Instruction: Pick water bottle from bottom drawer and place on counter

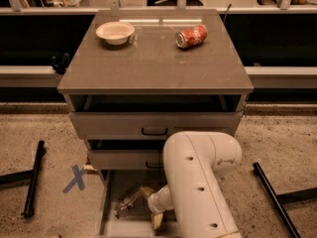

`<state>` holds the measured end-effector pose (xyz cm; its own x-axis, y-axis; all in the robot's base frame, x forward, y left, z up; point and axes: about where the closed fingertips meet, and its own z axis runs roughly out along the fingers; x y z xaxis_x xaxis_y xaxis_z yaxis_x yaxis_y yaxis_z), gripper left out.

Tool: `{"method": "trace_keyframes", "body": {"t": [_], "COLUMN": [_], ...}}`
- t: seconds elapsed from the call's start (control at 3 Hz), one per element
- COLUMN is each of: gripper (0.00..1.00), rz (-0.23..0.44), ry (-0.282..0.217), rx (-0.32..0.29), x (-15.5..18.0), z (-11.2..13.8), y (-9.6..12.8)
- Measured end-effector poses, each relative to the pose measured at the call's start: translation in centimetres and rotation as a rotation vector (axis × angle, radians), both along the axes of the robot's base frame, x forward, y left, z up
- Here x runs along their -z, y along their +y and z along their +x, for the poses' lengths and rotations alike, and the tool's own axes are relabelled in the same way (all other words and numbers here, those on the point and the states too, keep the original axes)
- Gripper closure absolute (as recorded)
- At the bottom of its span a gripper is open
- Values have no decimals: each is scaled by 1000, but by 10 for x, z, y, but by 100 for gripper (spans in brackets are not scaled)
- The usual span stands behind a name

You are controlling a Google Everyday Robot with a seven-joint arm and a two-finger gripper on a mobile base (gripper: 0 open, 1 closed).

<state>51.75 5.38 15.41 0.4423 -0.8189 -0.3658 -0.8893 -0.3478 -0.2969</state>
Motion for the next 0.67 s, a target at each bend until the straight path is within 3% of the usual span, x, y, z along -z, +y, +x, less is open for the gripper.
{"method": "trace_keyframes", "body": {"t": [0.33, 0.67], "gripper": [0, 0], "rz": [59, 59], "ry": [-14, -14], "rx": [32, 32], "x": [-3, -3], "z": [8, 8], "y": [12, 12]}}
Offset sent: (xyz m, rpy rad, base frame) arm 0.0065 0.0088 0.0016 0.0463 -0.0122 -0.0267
